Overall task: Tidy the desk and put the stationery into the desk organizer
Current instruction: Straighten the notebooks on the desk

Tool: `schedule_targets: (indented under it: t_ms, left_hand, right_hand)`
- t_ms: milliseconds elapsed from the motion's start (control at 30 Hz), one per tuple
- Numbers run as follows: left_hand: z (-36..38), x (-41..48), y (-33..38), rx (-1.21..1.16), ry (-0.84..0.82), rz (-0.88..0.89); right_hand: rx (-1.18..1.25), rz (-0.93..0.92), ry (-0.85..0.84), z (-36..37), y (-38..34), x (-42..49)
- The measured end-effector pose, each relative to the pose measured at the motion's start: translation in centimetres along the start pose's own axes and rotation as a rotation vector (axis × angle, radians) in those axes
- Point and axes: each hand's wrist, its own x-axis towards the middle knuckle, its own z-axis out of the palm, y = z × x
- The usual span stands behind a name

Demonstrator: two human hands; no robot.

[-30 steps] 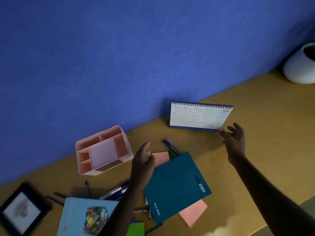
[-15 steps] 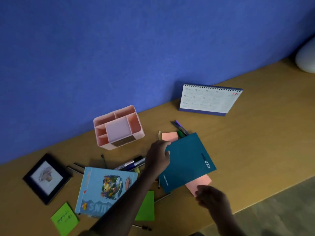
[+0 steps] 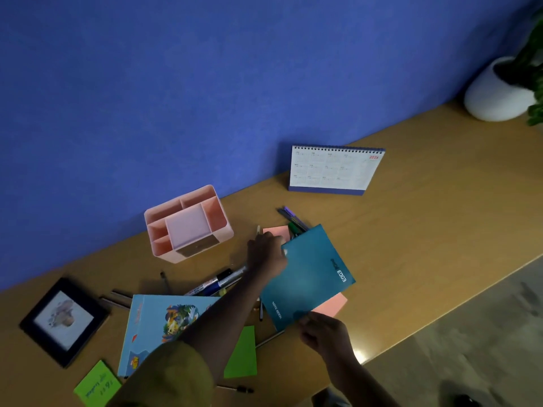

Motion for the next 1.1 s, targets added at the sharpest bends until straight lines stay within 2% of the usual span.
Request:
schedule_targets:
  t_ms: [200, 367, 567, 700, 900, 1100]
  left_hand:
    - [-2.0, -1.6, 0.7, -0.257, -0.041, -0.005]
    - [-4.2, -4.4, 1.8, -0.428, 0.036, 0.007]
    - [-3.7, -5.8, 4.0, -0.875, 0.07, -0.161]
    - [-1.9, -5.6, 6.8, -1.12, 0.063, -0.262]
    - [1.4, -5.4, 11.7, -1.325, -0.058, -0.368]
    - [5.6, -4.4, 15.7, -1.268, -0.278, -0.388]
  right_hand:
    - [0.026, -0.007, -0.011, -0.6, -1.1, -0.8]
    - [0.006, -0.114, 0.04, -1.2, -2.2, -1.3]
    - [0.115, -0.24, 0.091, -3.3, -4.7, -2.2]
    - [0.109, -0.337, 0.185, -7.2, -7.3, -2.4]
    - [-0.018, -0.439, 0.249, -14.4, -12.6, -1.3]
    - [-0.272, -0.504, 0.358, -20.6, -16.3, 3.6]
